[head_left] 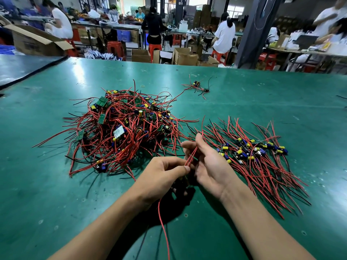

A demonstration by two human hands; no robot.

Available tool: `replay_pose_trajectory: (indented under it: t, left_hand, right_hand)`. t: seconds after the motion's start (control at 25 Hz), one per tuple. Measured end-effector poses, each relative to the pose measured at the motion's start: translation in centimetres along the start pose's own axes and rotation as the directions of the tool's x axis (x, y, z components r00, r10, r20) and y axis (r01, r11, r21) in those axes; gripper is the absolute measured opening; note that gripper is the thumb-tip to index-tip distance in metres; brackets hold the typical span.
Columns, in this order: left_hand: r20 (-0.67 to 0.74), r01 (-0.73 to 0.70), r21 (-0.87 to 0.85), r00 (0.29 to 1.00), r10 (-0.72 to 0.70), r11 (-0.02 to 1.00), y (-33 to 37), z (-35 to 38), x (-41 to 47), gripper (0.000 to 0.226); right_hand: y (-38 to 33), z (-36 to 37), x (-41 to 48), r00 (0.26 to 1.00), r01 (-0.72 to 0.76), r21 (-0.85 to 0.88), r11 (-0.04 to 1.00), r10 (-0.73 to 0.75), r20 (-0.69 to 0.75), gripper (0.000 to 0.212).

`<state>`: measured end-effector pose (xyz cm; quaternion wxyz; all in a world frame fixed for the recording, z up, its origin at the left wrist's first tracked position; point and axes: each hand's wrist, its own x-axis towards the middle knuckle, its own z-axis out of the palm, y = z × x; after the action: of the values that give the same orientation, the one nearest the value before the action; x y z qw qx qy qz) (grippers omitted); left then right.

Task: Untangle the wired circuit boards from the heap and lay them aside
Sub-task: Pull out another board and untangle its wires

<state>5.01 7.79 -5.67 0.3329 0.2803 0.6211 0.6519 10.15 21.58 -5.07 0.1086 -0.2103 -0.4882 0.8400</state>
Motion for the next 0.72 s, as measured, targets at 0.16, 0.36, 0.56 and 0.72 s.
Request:
replay_pose_trajectory:
  t: [0.16,0.36,0.56,0.72]
  left_hand:
    - [-0.077,-0.021,0.01,0.997,0.022,1.0,-0.3,0.2,0.1,0.024]
    - [-0.12,-0.055,0.07,0.991,0.063,0.996,-0.3,-0.2,0.2,0.026]
    - [-0.072,-0.007,0.008,0.997,0.007,1.0,-0.3,-0.4,0.1,0.022]
    - [-0.053,0.005,0.013,0.999,-0.005,1.0,-0.2,-0.4,0.0,0.022]
  right_hand:
    - [1.0,0.6,-0.7,0.994,0.042,-0.251,0.967,-0.015,0.108,0.043]
    - [1.5,0.6,-0.8,0.986,0.129,-0.383,0.915,-0.076,0.15,0.044]
    - [0.8,-0.7,0.3,0.97,0.206,-0.538,0.818,-0.242,0.004,0.05]
    - [0.5,-1.5,0.8,0.936,0.242,-0.564,0.79,-0.343,-0.079,0.045]
